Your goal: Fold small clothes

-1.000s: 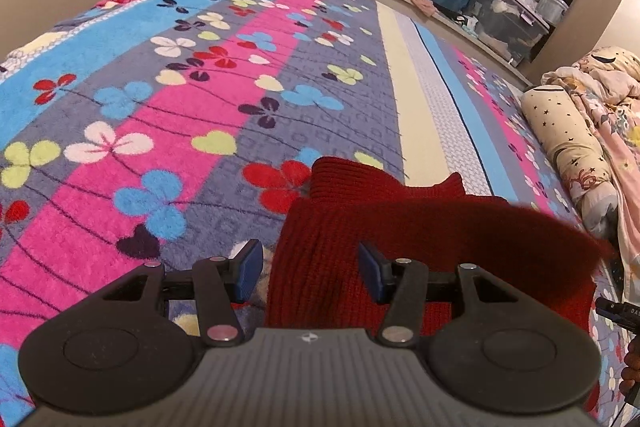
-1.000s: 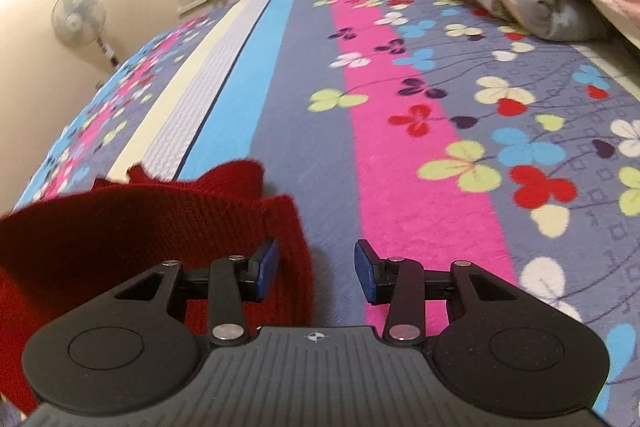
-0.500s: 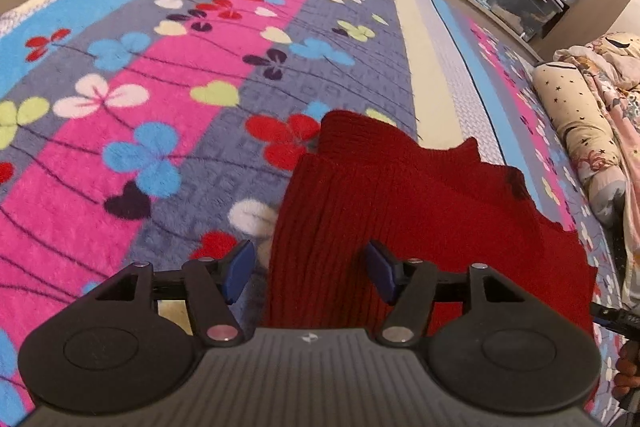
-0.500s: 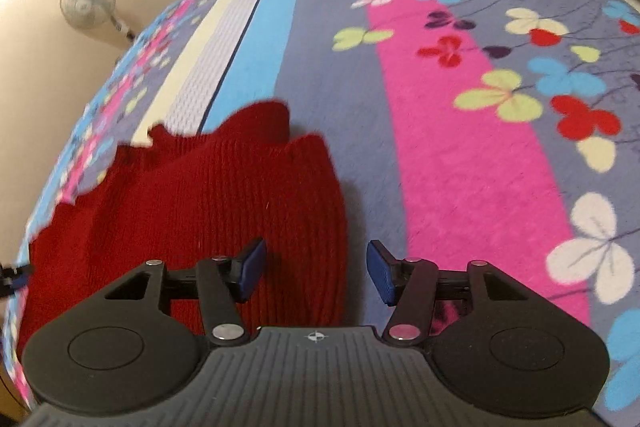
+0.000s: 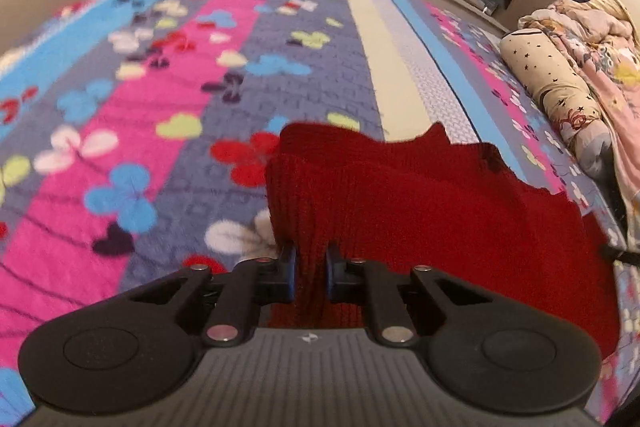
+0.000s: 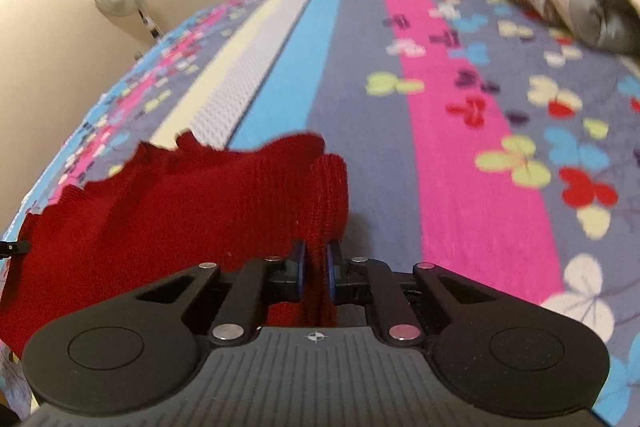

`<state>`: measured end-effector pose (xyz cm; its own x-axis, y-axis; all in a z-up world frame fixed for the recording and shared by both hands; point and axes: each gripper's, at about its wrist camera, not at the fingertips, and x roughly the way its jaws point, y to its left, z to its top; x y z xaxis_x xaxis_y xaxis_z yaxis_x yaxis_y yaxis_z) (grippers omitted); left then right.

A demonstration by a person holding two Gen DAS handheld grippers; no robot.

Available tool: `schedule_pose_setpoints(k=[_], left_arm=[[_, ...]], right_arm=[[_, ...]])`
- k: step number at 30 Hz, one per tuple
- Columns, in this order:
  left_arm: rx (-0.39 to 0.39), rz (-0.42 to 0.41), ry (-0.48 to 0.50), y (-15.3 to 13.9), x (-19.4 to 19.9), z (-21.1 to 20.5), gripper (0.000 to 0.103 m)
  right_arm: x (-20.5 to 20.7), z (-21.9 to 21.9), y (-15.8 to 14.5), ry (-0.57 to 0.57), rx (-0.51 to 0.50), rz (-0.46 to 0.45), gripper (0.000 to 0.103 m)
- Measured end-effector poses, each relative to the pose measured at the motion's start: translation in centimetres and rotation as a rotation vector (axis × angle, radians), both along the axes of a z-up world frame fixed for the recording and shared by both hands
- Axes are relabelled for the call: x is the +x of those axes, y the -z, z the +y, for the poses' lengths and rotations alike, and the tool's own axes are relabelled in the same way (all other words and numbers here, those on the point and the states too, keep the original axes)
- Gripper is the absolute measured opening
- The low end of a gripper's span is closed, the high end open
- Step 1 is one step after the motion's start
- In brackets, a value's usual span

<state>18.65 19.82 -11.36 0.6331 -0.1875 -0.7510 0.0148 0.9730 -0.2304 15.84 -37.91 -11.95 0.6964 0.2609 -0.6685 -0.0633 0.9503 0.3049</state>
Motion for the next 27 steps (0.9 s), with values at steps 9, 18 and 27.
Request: schedule_pose_setpoints(k=[9,18,27], left_arm=[[0.015,-0.266,-0.039,-4.5,-1.3,0.2,0.013],[0.111,-0.192,-0.099,-2.7,1.1,-1.1,0.017],[0.042,0.002,-0.062,-0.8,0.4,0.2,0.059]], right_arm=[[-1.4,0.2,-4.5,0.062,-0.022,-0.315,0.009],[2.2,0.8,-1.4,0.137,-0.08,-0.176,0.012],[2.0,-0.3,0.8,0.091,0.049,0.078,0.055]])
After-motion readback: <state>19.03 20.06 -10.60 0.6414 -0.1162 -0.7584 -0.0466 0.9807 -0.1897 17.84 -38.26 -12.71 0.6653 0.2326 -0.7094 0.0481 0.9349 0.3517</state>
